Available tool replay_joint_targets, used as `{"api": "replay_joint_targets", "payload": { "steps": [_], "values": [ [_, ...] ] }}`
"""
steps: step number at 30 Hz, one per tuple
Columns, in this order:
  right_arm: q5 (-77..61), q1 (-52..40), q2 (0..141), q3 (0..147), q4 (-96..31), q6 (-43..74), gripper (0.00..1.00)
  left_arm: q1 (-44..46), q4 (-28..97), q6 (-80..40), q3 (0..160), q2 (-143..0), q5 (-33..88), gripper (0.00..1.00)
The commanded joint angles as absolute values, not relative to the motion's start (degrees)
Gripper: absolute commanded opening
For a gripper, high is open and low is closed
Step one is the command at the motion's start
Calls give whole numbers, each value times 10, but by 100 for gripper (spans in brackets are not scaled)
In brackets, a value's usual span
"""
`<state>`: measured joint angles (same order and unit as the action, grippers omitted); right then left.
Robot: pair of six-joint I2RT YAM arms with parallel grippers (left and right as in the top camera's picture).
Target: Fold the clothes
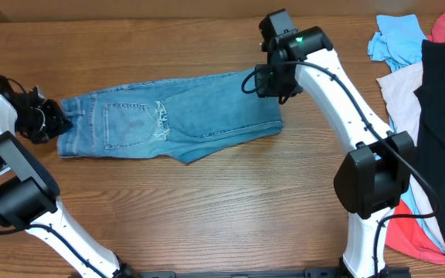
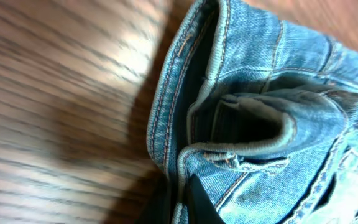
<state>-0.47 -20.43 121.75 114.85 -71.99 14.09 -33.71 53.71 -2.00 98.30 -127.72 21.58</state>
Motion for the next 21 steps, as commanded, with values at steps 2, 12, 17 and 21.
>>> {"api": "replay_joint_targets", "payload": {
  "steps": [2,12,17,21],
  "values": [
    [6,-150,1196,1156,-719,150,42,-386,550,-45,1047,-1222,176,4],
    [6,-49,1193,1156,-730,138,42,-445,646,-50,1202,-1217,217,4],
    [6,-27,1193,1156,-743,133,42,-410,690,-45,1271,-1216,255,4],
    [6,-25,1194,1156,-748,131,42,-355,717,-43,1318,-1216,322,4]
  ]
}}
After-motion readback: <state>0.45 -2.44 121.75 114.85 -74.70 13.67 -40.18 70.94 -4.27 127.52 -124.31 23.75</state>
